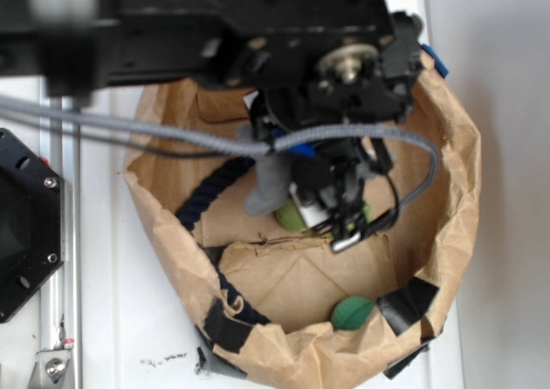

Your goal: Grab the gray animal.

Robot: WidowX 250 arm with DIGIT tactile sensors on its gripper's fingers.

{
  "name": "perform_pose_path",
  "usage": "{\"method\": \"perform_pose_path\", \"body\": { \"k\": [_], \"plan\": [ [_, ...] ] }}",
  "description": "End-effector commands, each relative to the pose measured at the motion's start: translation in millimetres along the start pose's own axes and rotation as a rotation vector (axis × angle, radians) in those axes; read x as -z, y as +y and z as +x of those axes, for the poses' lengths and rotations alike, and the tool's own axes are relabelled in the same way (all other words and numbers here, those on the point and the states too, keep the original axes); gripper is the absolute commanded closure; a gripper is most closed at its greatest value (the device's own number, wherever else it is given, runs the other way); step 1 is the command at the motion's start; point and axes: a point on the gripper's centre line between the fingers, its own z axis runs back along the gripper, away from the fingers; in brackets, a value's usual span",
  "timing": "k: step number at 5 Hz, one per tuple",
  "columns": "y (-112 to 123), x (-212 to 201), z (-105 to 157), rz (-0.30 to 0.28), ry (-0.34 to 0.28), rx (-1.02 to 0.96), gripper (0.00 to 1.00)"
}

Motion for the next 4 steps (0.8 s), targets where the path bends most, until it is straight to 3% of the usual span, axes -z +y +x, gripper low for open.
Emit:
{"method": "perform_pose_path", "body": {
  "k": [1,2,4],
  "plan": [
    [7.3,-51.8,4.7,0.067,-0.131,0.287,1.00],
    [5.4,-56.5,7.4,0.044,-0.166,0.407,1.00],
    [6.2,-53.3,11.6,0.048,-0.165,0.420,1.00]
  ]
}}
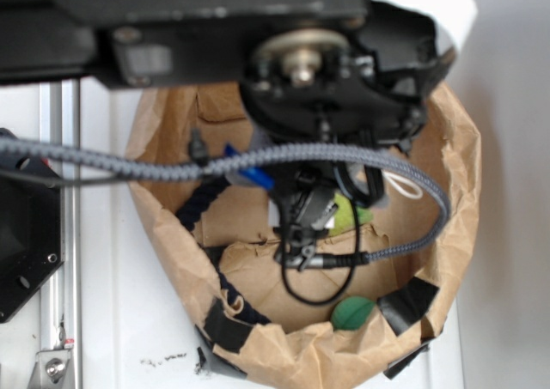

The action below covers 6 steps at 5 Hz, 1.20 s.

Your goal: Grab the gray animal.

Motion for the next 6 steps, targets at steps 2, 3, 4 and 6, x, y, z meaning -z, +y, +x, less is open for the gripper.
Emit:
{"method": "perform_pose_path", "body": {
  "k": [2,3,4,6],
  "plan": [
    [16.1,-6.5,4.6,0.042,-0.030,-0.036,1.00],
    [16.2,-5.5,3.3,0.044,-0.029,-0.040,1.00],
    [15.7,-5.3,3.4,0.051,-0.030,-0.041,1.00],
    [15.8,-4.6,3.0,0.048,-0.030,-0.045,1.00]
  ]
}}
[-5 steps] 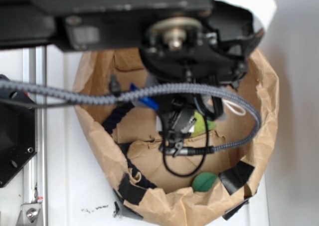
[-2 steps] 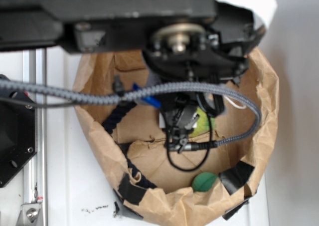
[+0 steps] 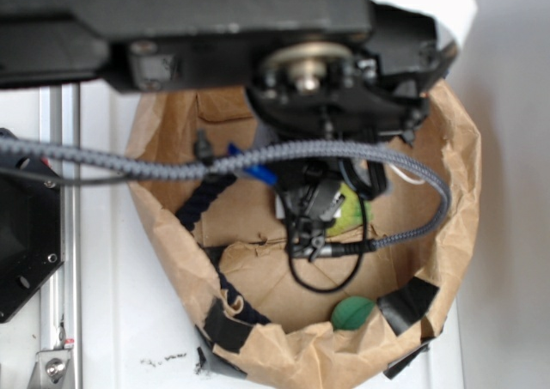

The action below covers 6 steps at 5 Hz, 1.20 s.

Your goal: Grab the gray animal.

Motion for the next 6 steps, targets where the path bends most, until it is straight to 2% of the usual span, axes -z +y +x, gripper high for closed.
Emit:
{"method": "perform_pose_path", "body": {
  "k": [1,6],
  "plan": [
    [9.1,-8.5,0.6,0.001,-0.028,0.000,1.00],
    [9.9,-7.6,0.0,0.001,-0.035,-0.006,1.00]
  ]
}}
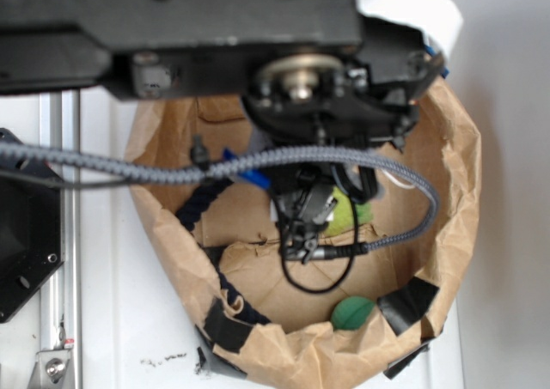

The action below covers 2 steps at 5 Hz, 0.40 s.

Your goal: Grab the gray animal.

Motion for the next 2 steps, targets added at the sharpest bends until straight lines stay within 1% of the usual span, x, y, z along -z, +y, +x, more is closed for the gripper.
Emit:
{"method": "perform_pose_path", "body": {
  "k": [1,2],
  "plan": [
    [10.8,-12.8,2.9,0.009,-0.046,-0.006,1.00],
    [10.9,-13.0,2.8,0.006,-0.046,-0.007,1.00]
  ]
}}
